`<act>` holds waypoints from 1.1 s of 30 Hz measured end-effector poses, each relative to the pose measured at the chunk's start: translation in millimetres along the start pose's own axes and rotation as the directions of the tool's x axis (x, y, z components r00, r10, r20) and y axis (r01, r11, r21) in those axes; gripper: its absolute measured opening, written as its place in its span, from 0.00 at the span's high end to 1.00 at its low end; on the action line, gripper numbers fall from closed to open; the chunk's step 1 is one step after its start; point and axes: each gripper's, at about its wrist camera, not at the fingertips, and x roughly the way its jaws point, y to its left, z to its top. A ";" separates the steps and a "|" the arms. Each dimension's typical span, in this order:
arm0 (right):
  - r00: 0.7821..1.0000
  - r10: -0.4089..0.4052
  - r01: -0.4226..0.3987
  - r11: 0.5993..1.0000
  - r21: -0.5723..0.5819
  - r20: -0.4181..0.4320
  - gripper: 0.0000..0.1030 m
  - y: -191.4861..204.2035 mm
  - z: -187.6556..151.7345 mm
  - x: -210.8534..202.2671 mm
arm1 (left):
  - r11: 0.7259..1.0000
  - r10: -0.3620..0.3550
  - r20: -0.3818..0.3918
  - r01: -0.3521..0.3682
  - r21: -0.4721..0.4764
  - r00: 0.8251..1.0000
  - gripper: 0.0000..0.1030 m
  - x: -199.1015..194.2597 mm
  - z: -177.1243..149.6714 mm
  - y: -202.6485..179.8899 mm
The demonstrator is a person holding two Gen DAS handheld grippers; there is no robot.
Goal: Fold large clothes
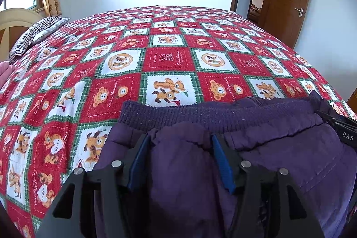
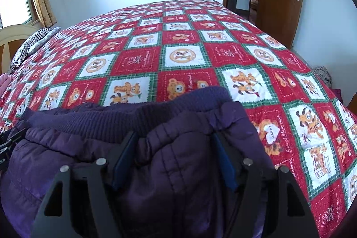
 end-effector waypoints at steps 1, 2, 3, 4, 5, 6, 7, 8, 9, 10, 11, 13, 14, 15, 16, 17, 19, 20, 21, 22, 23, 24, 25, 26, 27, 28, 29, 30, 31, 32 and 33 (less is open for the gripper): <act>1.000 0.000 0.000 1.000 -0.003 -0.002 0.31 0.8 1.1 -0.6 | 1.000 0.000 0.002 0.000 0.001 1.000 0.42 -0.6 -0.4 -0.3; 1.000 0.006 -0.006 1.000 -0.004 -0.007 0.30 -0.3 2.0 -1.8 | 1.000 -0.003 0.001 0.003 0.001 1.000 0.42 -0.8 -0.2 0.1; 1.000 0.007 -0.007 1.000 -0.002 -0.014 0.30 -0.8 4.5 -5.7 | 1.000 -0.008 0.002 0.008 -0.001 1.000 0.42 -1.5 0.3 0.9; 1.000 -0.011 0.011 1.000 0.000 0.003 0.30 0.5 5.9 -16.5 | 1.000 -0.018 0.011 0.018 -0.010 1.000 0.42 -6.7 0.5 2.4; 0.998 -0.031 0.032 0.999 -0.003 0.061 0.29 5.5 4.4 -36.4 | 0.999 -0.027 0.027 0.028 -0.019 0.999 0.42 -14.0 1.8 3.7; 0.991 -0.027 0.029 1.000 -0.011 0.129 0.28 13.7 0.7 -58.8 | 0.999 -0.029 0.042 0.030 -0.028 0.999 0.42 -21.1 3.4 4.8; 0.986 -0.011 0.016 0.999 -0.030 0.167 0.23 20.5 -4.0 -75.3 | 0.998 -0.020 0.074 0.024 -0.060 0.997 0.40 -37.0 5.1 7.7; 0.981 0.024 -0.012 0.998 -0.066 0.193 0.15 30.3 -10.9 -91.6 | 0.996 -0.019 0.092 0.027 -0.085 0.996 0.33 -47.2 6.0 9.1; 0.976 0.055 -0.035 0.995 -0.097 0.210 0.12 38.8 -18.2 -103.1 | 0.991 -0.033 0.123 0.048 -0.122 0.992 0.26 -65.0 5.7 10.4; 0.971 0.076 -0.047 0.990 -0.133 0.227 0.11 48.9 -27.7 -112.7 | 0.990 -0.034 0.149 0.054 -0.130 0.988 0.16 -78.1 3.4 8.2; 0.971 0.078 -0.042 0.986 -0.162 0.225 0.11 56.8 -34.8 -115.8 | 0.992 -0.017 0.162 0.036 -0.119 0.987 0.12 -87.6 0.0 3.2; 0.978 0.076 -0.035 0.978 -0.205 0.193 0.11 70.1 -48.0 -112.2 | 0.996 0.061 0.145 -0.051 -0.067 0.988 0.11 -92.8 -9.7 -10.4; 0.981 0.071 -0.030 0.975 -0.219 0.183 0.11 75.2 -53.7 -107.6 | 0.995 0.097 0.124 -0.093 -0.037 0.988 0.11 -88.3 -14.8 -17.0; 0.984 0.058 -0.017 0.972 -0.235 0.170 0.11 79.4 -59.5 -100.4 | 0.993 0.118 0.096 -0.118 -0.008 0.988 0.11 -80.1 -20.2 -23.0; 0.990 0.039 -0.004 0.969 -0.247 0.138 0.11 82.7 -63.7 -89.7 | 0.992 0.125 0.071 -0.126 0.016 0.990 0.11 -70.7 -26.0 -26.4; 0.994 0.037 -0.010 0.969 -0.247 0.106 0.11 83.7 -65.9 -81.0 | 0.990 0.137 0.050 -0.138 0.024 0.989 0.11 -63.0 -30.8 -26.9; 0.995 0.015 0.011 0.967 -0.256 0.101 0.09 84.3 -72.8 -69.9 | 0.989 0.150 0.016 -0.151 0.009 0.988 0.09 -49.4 -36.9 -24.7; 0.994 0.004 0.025 0.964 -0.266 0.107 0.07 85.6 -74.7 -66.5 | 0.988 0.156 0.014 -0.156 -0.006 0.988 0.05 -47.1 -36.9 -22.3; 0.994 0.000 0.030 0.963 -0.266 0.110 0.06 86.2 -76.5 -64.8 | 0.987 0.158 0.012 -0.158 -0.016 0.987 0.04 -45.6 -37.6 -20.5; 0.994 -0.004 0.033 0.965 -0.261 0.112 0.05 85.8 -77.3 -60.0 | 0.987 0.158 0.000 -0.158 -0.028 0.987 0.02 -40.8 -37.3 -18.3; 0.994 -0.007 0.035 0.965 -0.259 0.110 0.04 85.1 -77.4 -56.5 | 0.987 0.158 -0.008 -0.159 -0.033 0.987 0.01 -37.8 -37.6 -17.1; 0.994 -0.010 0.037 0.966 -0.256 0.107 0.04 85.1 -76.9 -53.2 | 0.986 0.161 -0.013 -0.161 -0.034 0.987 0.01 -36.1 -38.3 -17.1; 0.994 -0.017 0.045 0.965 -0.257 0.108 0.03 86.2 -77.1 -51.5 | 0.986 0.165 -0.019 -0.165 -0.031 0.986 0.01 -34.8 -38.1 -17.2; 0.994 -0.023 0.051 0.964 -0.261 0.109 0.03 87.7 -78.3 -51.4 | 0.985 0.167 -0.020 -0.168 -0.029 0.986 0.01 -34.0 -38.8 -18.0; 0.994 -0.024 0.052 0.964 -0.262 0.107 0.03 88.0 -78.5 -50.9 | 0.985 0.167 -0.019 -0.167 -0.030 0.986 0.01 -34.1 -40.1 -18.6; 0.994 -0.023 0.050 0.964 -0.262 0.106 0.03 87.6 -78.7 -50.3 | 0.986 0.164 -0.015 -0.164 -0.034 0.986 0.01 -34.4 -40.9 -17.8; 0.994 -0.022 0.049 0.964 -0.261 0.106 0.03 87.4 -78.8 -50.7 | 0.986 0.160 -0.013 -0.161 -0.036 0.987 0.01 -35.0 -41.9 -17.7; 0.994 -0.022 0.049 0.964 -0.261 0.106 0.03 87.2 -79.5 -51.6 | 0.987 0.157 -0.011 -0.158 -0.039 0.987 0.01 -35.2 -42.4 -17.8; 0.994 -0.024 0.051 0.963 -0.263 0.103 0.02 87.5 -79.6 -52.4 | 0.987 0.154 -0.008 -0.154 -0.044 0.988 0.01 -35.9 -43.1 -17.0; 0.995 -0.026 0.051 0.963 -0.264 0.097 0.03 87.9 -78.6 -53.1 | 0.987 0.152 -0.004 -0.152 -0.046 0.988 0.01 -36.9 -43.3 -17.5; 0.996 -0.024 0.047 0.963 -0.264 0.088 0.03 88.0 -76.7 -56.4 | 0.988 0.146 -0.001 -0.146 -0.050 0.989 0.01 -37.6 -43.7 -16.2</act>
